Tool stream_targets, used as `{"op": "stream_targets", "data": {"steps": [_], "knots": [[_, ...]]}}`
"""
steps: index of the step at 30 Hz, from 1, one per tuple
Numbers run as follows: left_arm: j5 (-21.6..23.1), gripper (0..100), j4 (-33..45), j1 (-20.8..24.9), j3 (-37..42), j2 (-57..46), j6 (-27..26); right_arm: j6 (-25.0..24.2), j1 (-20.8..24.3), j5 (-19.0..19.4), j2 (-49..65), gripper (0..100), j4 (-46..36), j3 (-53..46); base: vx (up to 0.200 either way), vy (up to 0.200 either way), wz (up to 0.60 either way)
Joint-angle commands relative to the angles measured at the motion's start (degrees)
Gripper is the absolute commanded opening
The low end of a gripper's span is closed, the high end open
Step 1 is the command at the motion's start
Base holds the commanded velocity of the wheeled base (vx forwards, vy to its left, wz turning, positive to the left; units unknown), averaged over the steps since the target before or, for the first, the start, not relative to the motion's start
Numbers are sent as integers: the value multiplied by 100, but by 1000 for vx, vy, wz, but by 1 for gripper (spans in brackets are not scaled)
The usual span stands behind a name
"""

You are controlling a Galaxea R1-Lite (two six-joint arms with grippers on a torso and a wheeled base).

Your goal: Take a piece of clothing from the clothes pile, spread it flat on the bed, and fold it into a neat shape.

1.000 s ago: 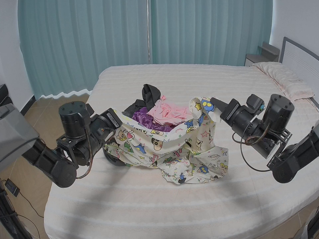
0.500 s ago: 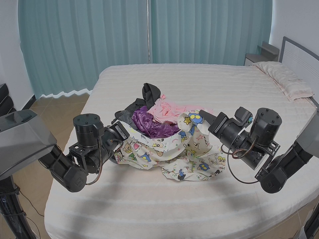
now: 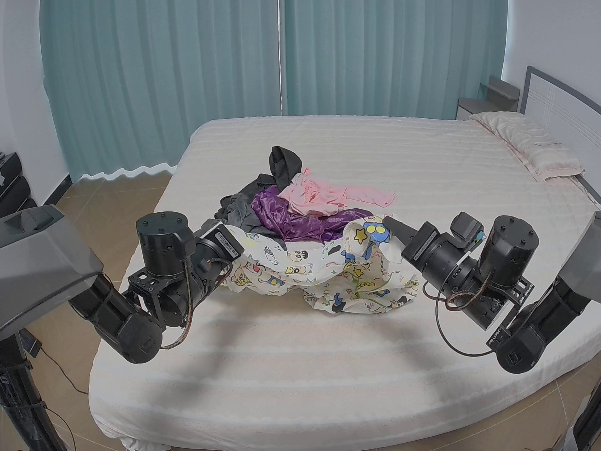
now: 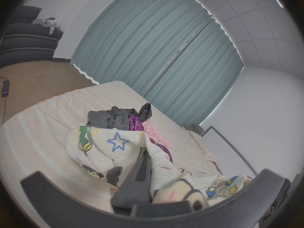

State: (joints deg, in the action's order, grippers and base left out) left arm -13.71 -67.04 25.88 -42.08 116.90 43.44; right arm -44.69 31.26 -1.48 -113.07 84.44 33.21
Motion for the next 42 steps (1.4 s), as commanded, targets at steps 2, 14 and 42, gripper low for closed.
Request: {"op": "stream_targets", "data": {"steps": [2, 14, 42], "knots": [[9, 0, -2, 57, 16, -18, 33, -13, 12, 7, 110, 0, 2, -25, 0, -200, 0], [-8, 0, -2, 374, -28, 17, -2, -13, 3, 7, 118, 0, 2, -16, 0, -200, 0], [-105, 0, -2, 875, -230, 0, -125, -13, -102, 7, 382, 0, 2, 28, 0, -200, 0]]}}
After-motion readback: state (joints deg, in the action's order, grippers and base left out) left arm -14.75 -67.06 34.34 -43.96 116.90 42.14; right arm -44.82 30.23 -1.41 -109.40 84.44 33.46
